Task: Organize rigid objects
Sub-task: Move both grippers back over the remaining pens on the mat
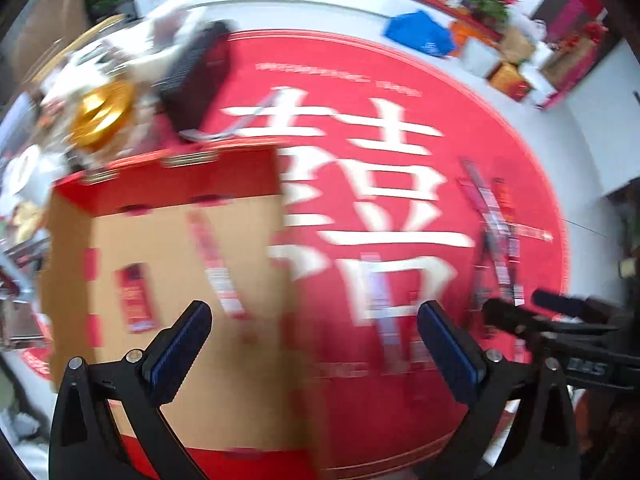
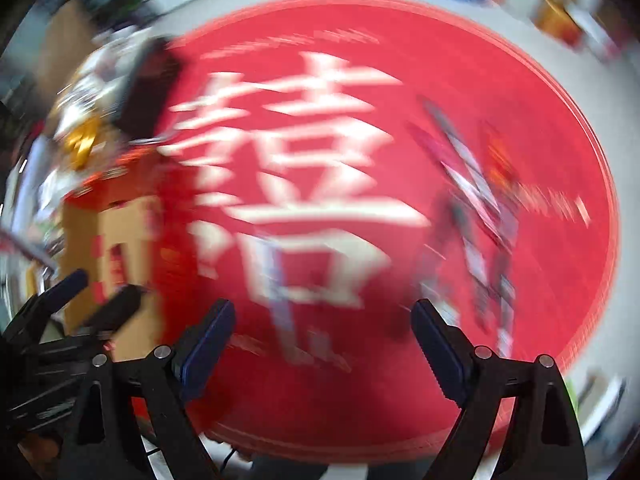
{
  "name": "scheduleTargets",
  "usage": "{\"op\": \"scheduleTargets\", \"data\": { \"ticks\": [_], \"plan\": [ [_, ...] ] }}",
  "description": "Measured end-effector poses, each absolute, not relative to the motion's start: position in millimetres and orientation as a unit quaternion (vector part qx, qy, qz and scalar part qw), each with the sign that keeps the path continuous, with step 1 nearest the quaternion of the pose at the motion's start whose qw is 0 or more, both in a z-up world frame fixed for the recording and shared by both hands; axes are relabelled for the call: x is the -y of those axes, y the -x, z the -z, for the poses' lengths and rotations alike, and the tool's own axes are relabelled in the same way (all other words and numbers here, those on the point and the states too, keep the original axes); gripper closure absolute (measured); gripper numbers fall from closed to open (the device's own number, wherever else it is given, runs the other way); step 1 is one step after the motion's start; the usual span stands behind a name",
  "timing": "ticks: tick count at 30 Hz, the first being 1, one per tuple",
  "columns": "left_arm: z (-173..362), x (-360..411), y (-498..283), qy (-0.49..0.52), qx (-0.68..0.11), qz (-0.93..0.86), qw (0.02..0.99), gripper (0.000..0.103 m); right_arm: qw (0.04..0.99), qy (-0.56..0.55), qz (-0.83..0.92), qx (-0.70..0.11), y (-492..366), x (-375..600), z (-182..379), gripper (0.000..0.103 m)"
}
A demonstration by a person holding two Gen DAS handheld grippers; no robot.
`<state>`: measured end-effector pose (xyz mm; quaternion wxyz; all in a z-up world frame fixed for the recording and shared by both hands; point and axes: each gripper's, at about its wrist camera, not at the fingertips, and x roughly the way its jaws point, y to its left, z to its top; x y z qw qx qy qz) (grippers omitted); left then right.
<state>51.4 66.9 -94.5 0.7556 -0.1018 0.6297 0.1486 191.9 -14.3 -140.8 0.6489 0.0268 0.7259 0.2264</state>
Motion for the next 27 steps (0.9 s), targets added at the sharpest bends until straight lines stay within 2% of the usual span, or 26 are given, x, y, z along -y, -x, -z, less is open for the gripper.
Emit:
{"op": "scheduleTargets", "data": {
  "ticks": [3,12,19,27],
  "plan": [
    [106,-27,-71,0.087,-0.628,-0.131,0.763,0.000,0.650,-0.046,-0.188,-0.735,-197,68,156,0.013],
    [195,55,-79,0.062,-0.683,-0.146,0.713,0.000,0.617,-0.048,-0.179,-0.765,-212,135,194,0.013],
    [232,14,-96,0.049,-0.660,-0.288,0.692,0.000,0.608,-0.062,-0.195,-0.767,-222,161,209,0.013],
    [259,-9,-102,0.022,-0.658,-0.328,0.677,0.000,0.606,-0.085,-0.218,-0.760,-222,171,209,0.013]
  ]
}}
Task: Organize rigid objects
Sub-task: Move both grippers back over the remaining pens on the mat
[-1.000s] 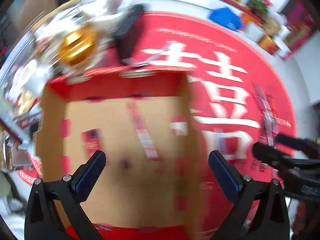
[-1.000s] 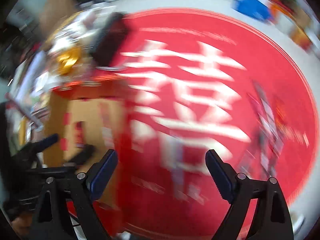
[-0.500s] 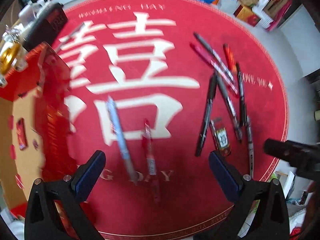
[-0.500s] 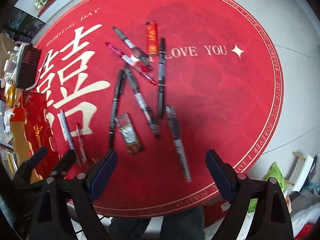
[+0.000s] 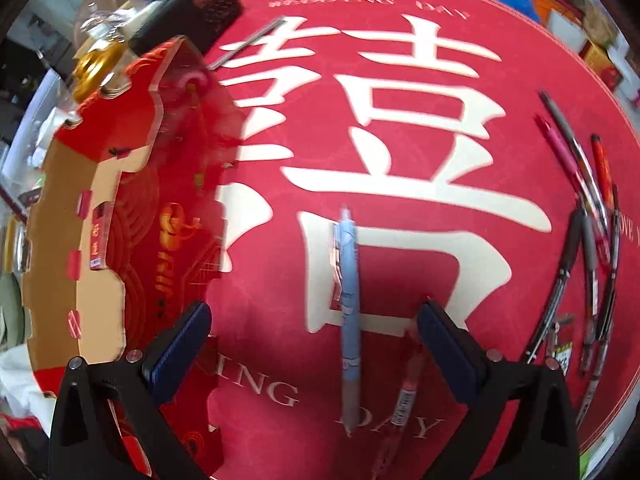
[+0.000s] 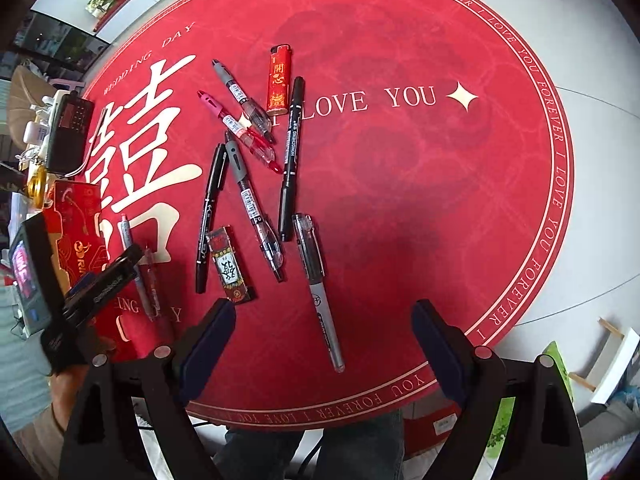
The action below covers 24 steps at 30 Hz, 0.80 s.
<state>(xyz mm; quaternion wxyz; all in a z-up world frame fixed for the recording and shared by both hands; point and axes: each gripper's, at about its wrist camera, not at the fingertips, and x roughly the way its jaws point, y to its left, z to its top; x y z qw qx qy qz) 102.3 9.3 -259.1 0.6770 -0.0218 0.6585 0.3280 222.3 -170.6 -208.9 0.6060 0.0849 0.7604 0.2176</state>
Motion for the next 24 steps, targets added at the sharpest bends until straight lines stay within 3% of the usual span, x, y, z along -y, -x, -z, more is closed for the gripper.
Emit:
{"op": "scheduleTargets", "data": {
  "ticks": [5,12,21,24],
  "plan": [
    [293,7,-111,0.084,-0.694,-0.253,0.669,0.000,0.602,-0.102,-0.208,-0.764,-220,182,211,0.013],
    [304,34,-135,0.159,-0.686,-0.162,0.692,0.000,0.608,-0.107,-0.192,-0.763,-224,193,212,0.013],
    [301,5,-120,0.092,-0.698,-0.217,0.677,0.000,0.606,-0.090,-0.180,-0.769,-223,189,221,0.013],
    [308,13,-121,0.027,-0.706,-0.180,0.684,0.000,0.602,-0.092,-0.181,-0.772,-218,185,223,0.013]
  ]
}}
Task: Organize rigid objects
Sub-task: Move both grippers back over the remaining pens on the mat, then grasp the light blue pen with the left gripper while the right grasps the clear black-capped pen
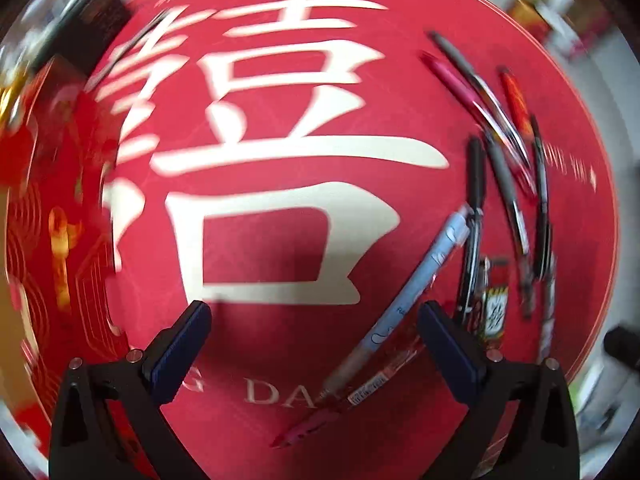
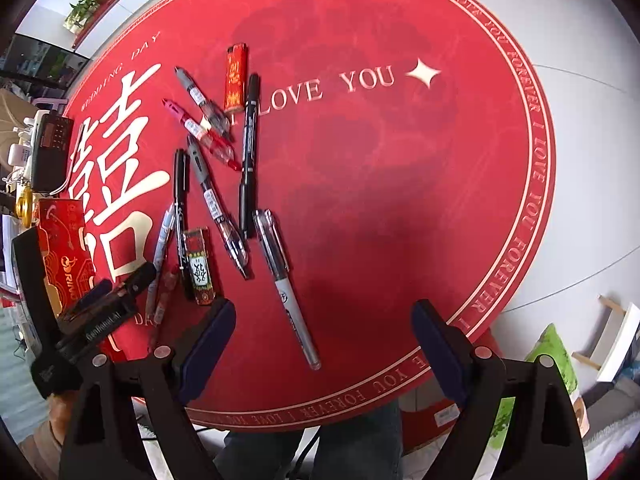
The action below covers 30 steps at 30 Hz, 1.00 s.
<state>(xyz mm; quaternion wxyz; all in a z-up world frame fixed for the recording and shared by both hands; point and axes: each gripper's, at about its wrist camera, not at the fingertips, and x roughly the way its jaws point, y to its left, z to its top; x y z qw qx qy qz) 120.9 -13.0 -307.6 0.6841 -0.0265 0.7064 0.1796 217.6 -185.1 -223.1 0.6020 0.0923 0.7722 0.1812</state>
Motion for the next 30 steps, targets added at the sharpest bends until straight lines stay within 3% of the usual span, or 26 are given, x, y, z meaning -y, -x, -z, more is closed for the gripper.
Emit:
{"op": "scheduleTargets", "data": {
  "ticks": [4,12,21,22,23,26,30],
  "plan": [
    [325,37,-142,0.001,-0.713,-0.152,0.685,0.000,0.599,-0.090,-0.187,-0.773,-212,180,222,0.013],
    [324,-23,-151,-0.004,-0.700,-0.203,0.685,0.000,0.613,-0.071,-0.193,-0.763,-213,172,219,0.013],
    [328,-8,-147,0.001,-0.701,-0.169,0.692,0.000,0.610,0.011,-0.218,-0.762,-204,135,247,0.013],
    [331,-4,-147,0.001,-0.699,-0.168,0.695,0.000,0.614,0.026,-0.222,-0.757,-202,129,249,0.017],
    [332,-4,-147,0.002,-0.696,-0.165,0.698,0.000,0.614,0.036,-0.227,-0.755,-200,124,251,0.030],
    [329,-5,-146,0.009,-0.688,-0.155,0.709,0.000,0.619,0.074,-0.237,-0.745,-193,109,253,0.047],
    [324,-5,-138,0.002,-0.675,-0.151,0.723,0.000,0.628,0.102,-0.242,-0.733,-186,97,249,0.049]
  ]
}}
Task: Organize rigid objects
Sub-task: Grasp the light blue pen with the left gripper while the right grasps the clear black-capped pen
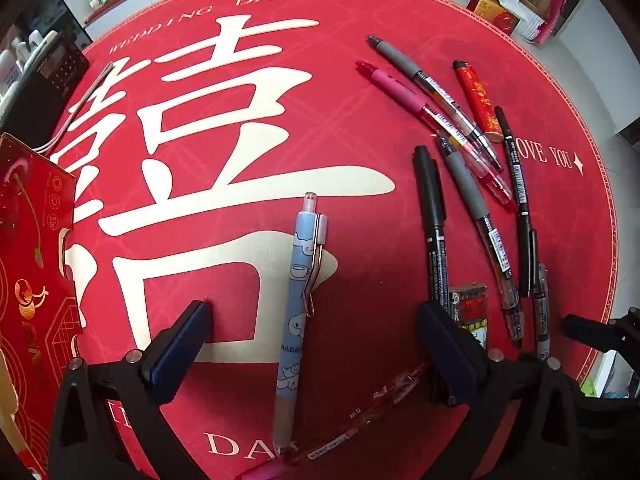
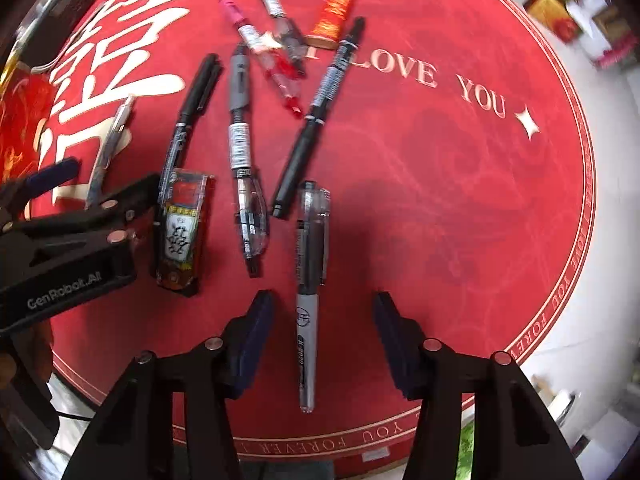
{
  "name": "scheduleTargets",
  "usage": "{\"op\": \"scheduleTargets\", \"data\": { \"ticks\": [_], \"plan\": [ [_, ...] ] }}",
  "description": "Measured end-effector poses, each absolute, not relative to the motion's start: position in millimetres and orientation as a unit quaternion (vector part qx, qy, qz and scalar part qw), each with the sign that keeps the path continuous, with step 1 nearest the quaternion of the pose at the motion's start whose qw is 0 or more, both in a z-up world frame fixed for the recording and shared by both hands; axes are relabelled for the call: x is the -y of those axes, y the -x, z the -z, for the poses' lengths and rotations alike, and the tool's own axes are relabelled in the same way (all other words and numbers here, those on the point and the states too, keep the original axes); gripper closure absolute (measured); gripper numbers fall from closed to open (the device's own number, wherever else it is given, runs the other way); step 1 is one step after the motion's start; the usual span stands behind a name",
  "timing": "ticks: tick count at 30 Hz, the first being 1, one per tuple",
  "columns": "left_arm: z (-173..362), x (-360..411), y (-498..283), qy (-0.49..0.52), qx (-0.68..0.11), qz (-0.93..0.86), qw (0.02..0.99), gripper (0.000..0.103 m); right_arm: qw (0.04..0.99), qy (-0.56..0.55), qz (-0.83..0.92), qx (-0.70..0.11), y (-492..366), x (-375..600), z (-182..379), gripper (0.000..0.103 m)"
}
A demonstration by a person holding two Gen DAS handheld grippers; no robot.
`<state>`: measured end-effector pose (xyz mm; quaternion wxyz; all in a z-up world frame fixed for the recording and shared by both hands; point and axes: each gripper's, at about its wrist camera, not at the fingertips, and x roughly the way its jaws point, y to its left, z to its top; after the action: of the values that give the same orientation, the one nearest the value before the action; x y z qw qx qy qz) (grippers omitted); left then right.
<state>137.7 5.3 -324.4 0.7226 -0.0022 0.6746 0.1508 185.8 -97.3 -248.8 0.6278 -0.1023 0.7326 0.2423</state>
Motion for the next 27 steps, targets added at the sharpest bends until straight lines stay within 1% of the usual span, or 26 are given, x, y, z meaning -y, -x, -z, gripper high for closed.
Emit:
{"op": "scheduleTargets", "data": {
  "ticks": [1,2,5,6,7,9,10,11,12,13,14,15,16,17,18,19,21,27],
  "plan": [
    [329,10,-127,0.000,-0.671,-0.150,0.726,0.000,0.627,0.100,-0.241,-0.734,-186,96,248,0.049],
    [322,24,-117,-0.001,-0.669,-0.149,0.728,0.000,0.626,0.101,-0.241,-0.735,-185,94,248,0.049],
    [312,21,-109,-0.005,-0.670,-0.143,0.728,0.000,0.624,0.103,-0.242,-0.736,-184,90,246,0.049],
    [300,18,-100,-0.009,-0.671,-0.137,0.728,0.000,0.623,0.104,-0.241,-0.737,-184,89,246,0.049],
    [300,19,-100,-0.015,-0.674,-0.126,0.728,0.001,0.620,0.104,-0.240,-0.740,-184,88,246,0.052],
    [294,39,-99,-0.027,-0.683,-0.105,0.722,0.001,0.612,0.110,-0.245,-0.744,-189,90,246,0.068],
    [291,43,-101,-0.032,-0.686,-0.098,0.720,0.003,0.609,0.116,-0.250,-0.744,-186,87,246,0.088],
    [290,45,-101,-0.037,-0.689,-0.091,0.718,0.005,0.603,0.121,-0.255,-0.747,-186,84,246,0.092],
    [288,48,-102,-0.042,-0.692,-0.084,0.716,0.009,0.598,0.117,-0.258,-0.750,-185,82,246,0.092],
    [284,56,-104,-0.047,-0.693,-0.078,0.715,0.017,0.593,0.109,-0.260,-0.754,-185,82,246,0.092],
    [278,67,-107,-0.051,-0.694,-0.073,0.714,0.021,0.590,0.099,-0.259,-0.758,-185,85,245,0.092],
    [271,82,-112,-0.056,-0.696,-0.067,0.713,0.032,0.590,0.089,-0.258,-0.760,-185,88,242,0.092],
    [267,86,-113,-0.061,-0.698,-0.060,0.711,0.047,0.591,0.081,-0.258,-0.760,-186,93,239,0.092],
    [264,88,-115,-0.064,-0.702,-0.053,0.708,0.058,0.593,0.071,-0.256,-0.760,-186,97,235,0.092],
    [259,91,-117,-0.064,-0.707,-0.050,0.702,0.088,0.594,0.064,-0.254,-0.761,-187,100,232,0.092],
    [248,84,-118,-0.051,-0.717,-0.044,0.694,0.089,0.594,0.055,-0.252,-0.762,-187,103,229,0.092],
    [243,84,-121,-0.024,-0.727,-0.048,0.685,0.089,0.596,0.038,-0.245,-0.763,-188,112,221,0.092],
    [208,77,-114,0.003,-0.715,-0.067,0.696,0.089,0.593,-0.017,-0.237,-0.769,-203,138,211,0.092]
  ]
}}
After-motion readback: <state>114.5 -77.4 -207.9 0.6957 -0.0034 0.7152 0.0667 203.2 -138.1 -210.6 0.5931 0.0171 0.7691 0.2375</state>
